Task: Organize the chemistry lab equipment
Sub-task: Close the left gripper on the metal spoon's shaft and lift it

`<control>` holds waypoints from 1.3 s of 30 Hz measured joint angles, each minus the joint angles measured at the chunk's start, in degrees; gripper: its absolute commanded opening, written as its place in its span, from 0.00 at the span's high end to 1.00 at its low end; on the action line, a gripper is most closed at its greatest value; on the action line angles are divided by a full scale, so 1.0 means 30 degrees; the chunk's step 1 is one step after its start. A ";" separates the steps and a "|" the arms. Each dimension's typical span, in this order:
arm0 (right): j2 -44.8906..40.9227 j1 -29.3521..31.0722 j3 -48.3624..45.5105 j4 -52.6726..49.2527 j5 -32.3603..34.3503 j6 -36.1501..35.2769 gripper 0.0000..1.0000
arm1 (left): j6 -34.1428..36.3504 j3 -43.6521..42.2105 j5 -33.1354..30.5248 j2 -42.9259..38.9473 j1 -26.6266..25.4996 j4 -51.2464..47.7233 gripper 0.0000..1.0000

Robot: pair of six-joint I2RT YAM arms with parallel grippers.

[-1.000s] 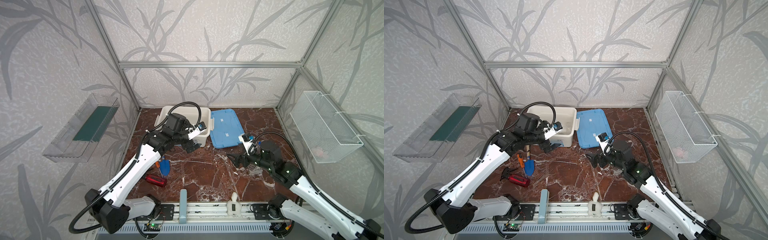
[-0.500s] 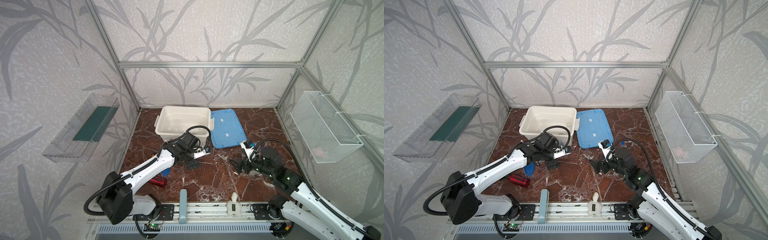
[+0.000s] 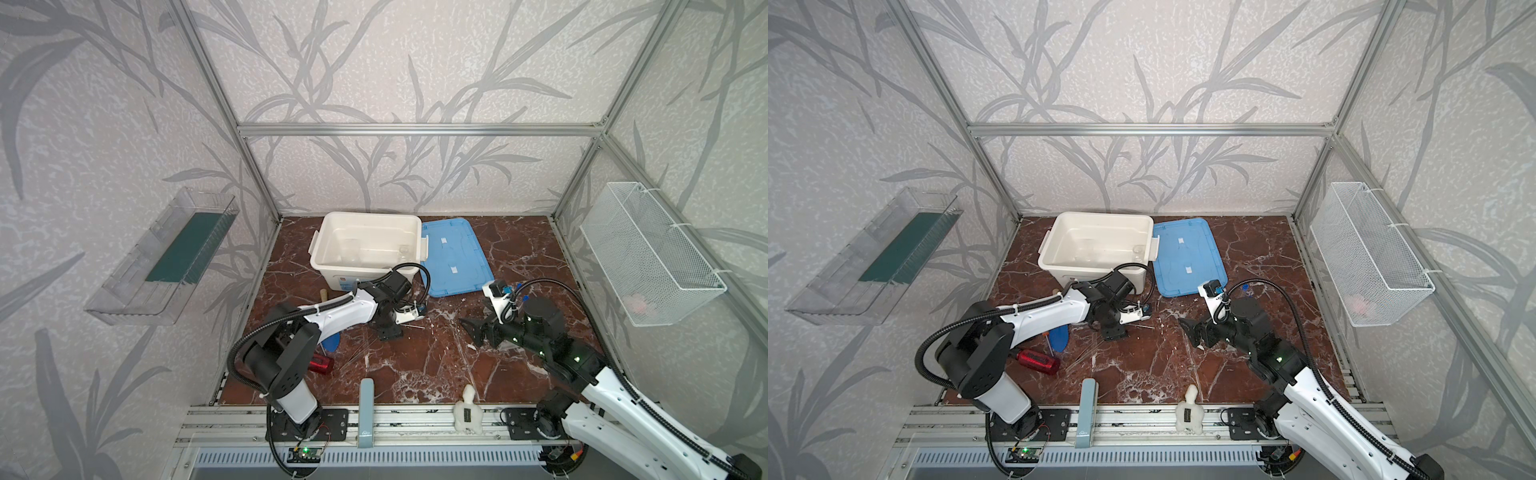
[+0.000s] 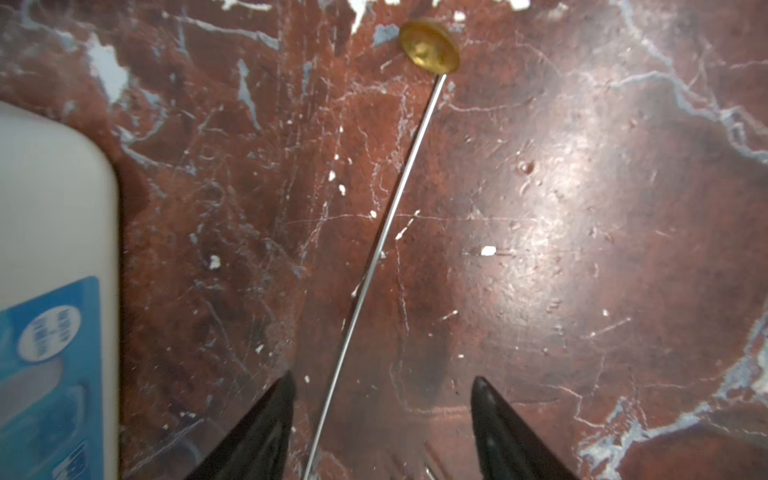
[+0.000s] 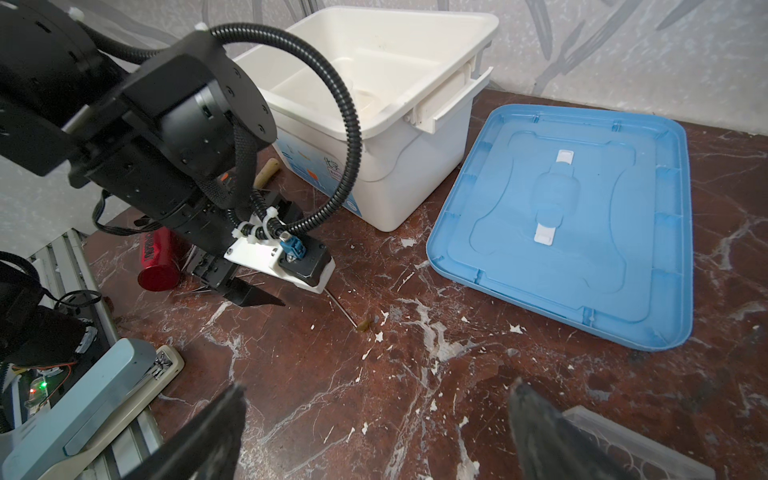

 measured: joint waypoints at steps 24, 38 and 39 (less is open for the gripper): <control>-0.0015 -0.0007 -0.0648 0.0918 0.0284 0.0284 0.03 | -0.0721 0.1260 0.0335 0.2135 0.0131 0.0554 0.72; -0.0299 -0.0007 -0.0896 0.1086 0.0510 0.0452 0.03 | -0.0780 0.1894 0.0036 0.2725 0.0117 0.0867 1.00; -0.0386 0.0000 -0.0925 0.1086 0.0576 0.0452 0.03 | -0.0809 0.1880 0.0058 0.2710 0.0109 0.0889 1.00</control>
